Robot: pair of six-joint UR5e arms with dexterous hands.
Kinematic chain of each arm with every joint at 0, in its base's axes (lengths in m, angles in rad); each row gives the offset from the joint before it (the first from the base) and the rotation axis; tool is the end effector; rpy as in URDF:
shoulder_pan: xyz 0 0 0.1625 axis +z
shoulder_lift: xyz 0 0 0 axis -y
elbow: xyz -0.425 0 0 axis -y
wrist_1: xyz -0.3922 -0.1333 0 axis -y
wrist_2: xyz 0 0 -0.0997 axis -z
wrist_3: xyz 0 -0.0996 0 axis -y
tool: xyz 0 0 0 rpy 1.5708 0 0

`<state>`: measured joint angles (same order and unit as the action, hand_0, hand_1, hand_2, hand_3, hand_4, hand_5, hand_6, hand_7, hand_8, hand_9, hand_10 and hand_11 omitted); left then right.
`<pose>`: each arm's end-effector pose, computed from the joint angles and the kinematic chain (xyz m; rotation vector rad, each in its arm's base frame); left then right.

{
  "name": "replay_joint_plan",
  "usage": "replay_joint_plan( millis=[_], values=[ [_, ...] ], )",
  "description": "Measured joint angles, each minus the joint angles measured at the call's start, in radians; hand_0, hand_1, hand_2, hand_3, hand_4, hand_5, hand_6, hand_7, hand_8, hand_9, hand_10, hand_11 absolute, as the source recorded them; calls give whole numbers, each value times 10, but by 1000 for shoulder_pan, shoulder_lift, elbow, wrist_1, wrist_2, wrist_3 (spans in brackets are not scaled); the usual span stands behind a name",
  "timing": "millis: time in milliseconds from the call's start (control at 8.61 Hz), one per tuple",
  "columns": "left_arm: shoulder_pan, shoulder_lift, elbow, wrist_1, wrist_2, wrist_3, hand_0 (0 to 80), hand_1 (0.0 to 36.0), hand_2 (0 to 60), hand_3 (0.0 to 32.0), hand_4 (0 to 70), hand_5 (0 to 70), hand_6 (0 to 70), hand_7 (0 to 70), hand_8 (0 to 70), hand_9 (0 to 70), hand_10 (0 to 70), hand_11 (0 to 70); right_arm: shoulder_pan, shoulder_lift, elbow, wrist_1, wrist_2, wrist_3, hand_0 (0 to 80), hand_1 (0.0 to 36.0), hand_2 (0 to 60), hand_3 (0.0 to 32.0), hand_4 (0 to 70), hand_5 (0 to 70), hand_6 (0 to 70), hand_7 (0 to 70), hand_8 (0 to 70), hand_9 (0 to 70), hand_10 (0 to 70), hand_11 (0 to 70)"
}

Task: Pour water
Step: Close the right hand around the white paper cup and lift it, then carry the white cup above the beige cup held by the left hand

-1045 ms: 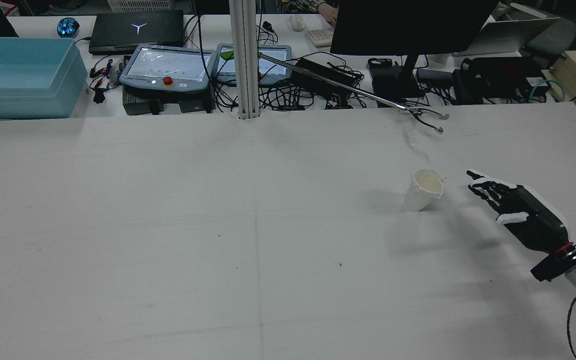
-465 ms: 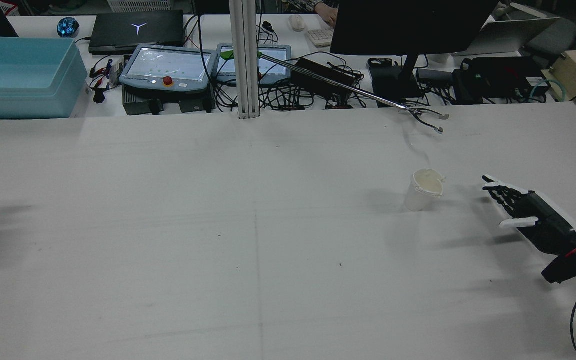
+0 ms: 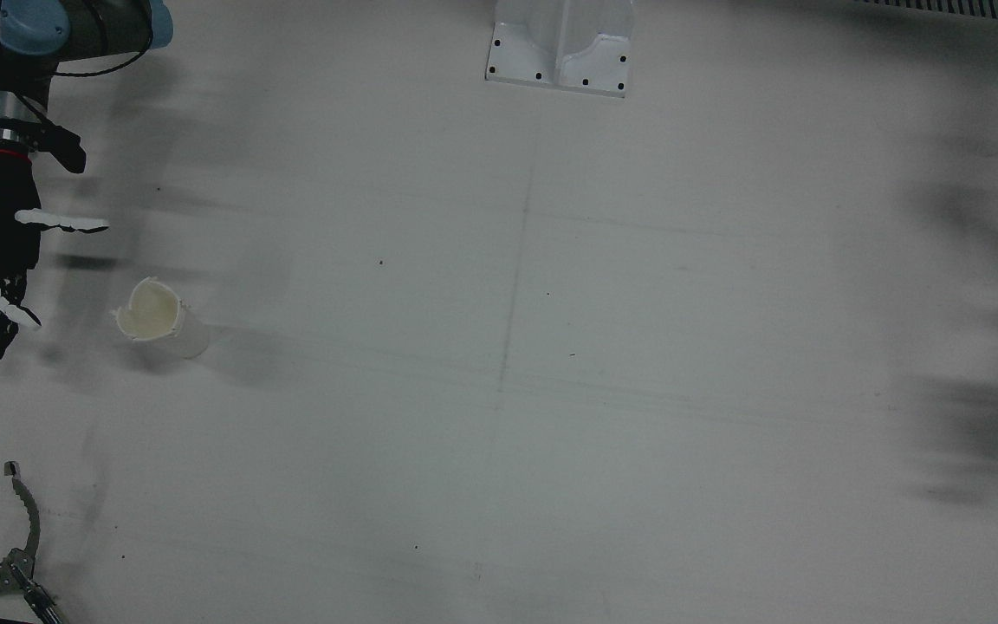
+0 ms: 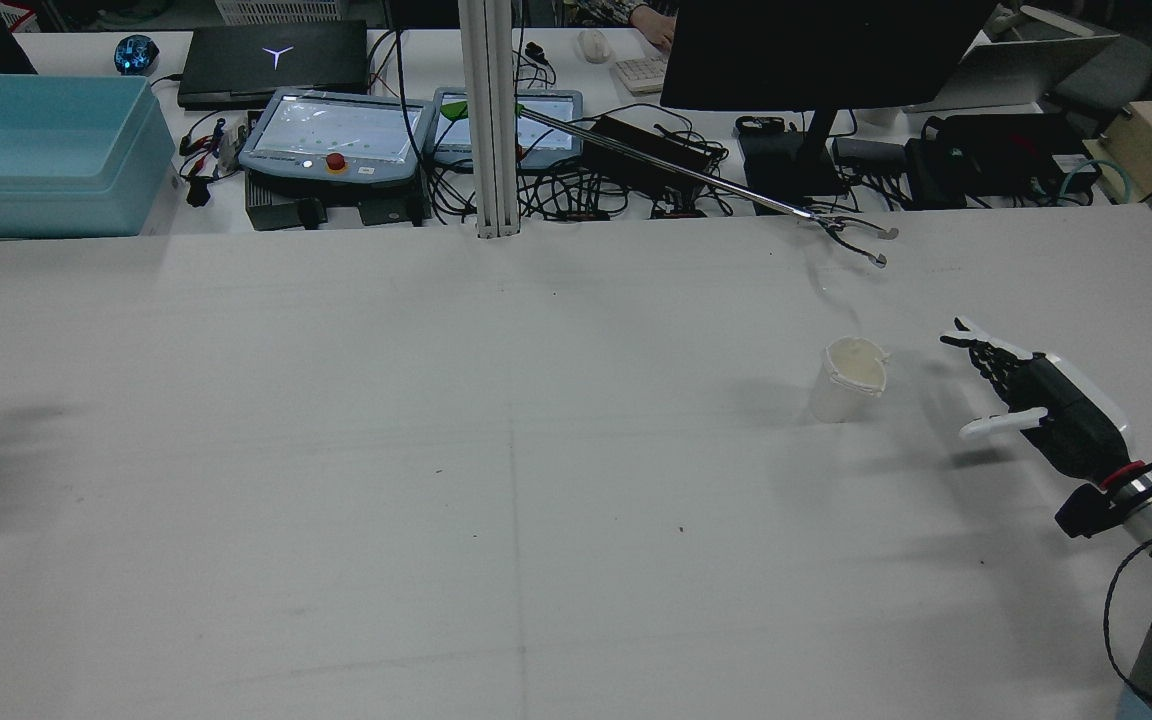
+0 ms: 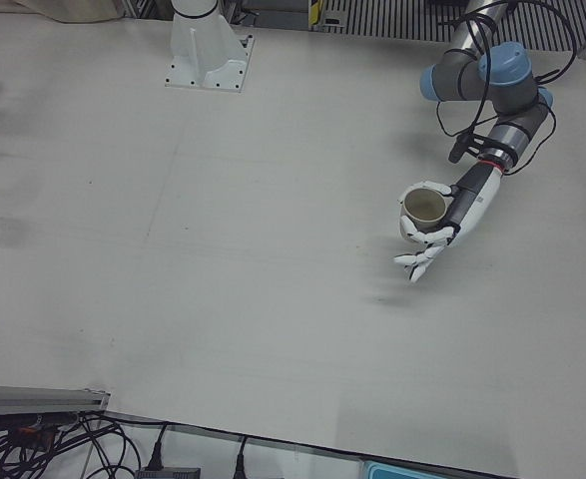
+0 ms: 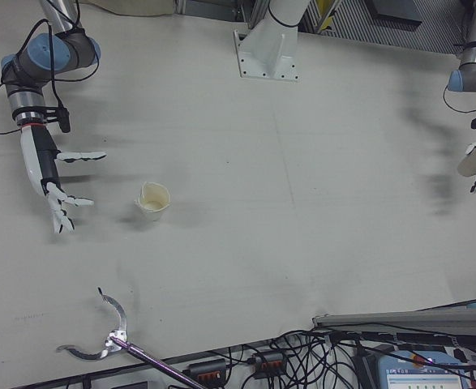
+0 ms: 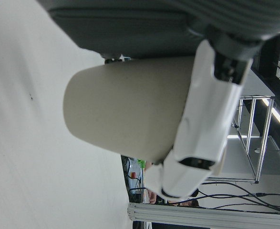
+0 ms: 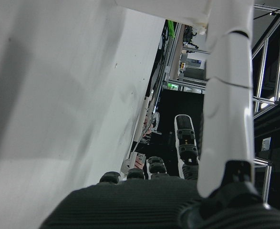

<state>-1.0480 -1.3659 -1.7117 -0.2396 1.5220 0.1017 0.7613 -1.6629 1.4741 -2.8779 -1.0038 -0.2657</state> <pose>0.0902 -0.4331 0.6845 -0.4093 2.1270 -1.7436 -0.1878 -0.4370 0.7524 -0.0165 -2.0849 1.9043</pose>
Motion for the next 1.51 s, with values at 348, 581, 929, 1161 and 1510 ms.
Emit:
replay_joint_plan(
  millis=[348,581,929,1161,1510],
  values=[
    [0,1,2,3,-17,-28,800,360,600,0,700,700,166,241,57,64,76,134,-19,69,8,-85,-6,-100,620,207,0,4,63,157,45,49,0,0,0,0],
    [-2,4,9,-5,-20,-33,800,360,600,0,700,700,164,236,56,63,77,134,-37,169,9,-191,-7,-142,616,206,0,18,64,162,43,51,0,0,0,0],
    [-7,25,18,-32,-20,-50,800,360,600,0,700,700,163,232,56,62,76,133,-57,267,14,-234,-7,-217,800,360,406,0,528,700,560,616,332,406,323,489],
    [-7,42,14,-47,-20,-52,800,360,600,0,700,700,167,237,55,62,76,133,-63,291,41,-299,-7,-235,800,360,600,0,586,700,700,700,647,700,700,700],
    [-5,33,-44,16,-11,-27,800,360,600,0,700,700,179,250,55,61,73,131,-60,287,92,-366,-8,-206,800,360,600,0,603,700,700,700,654,700,700,700]
  ],
)
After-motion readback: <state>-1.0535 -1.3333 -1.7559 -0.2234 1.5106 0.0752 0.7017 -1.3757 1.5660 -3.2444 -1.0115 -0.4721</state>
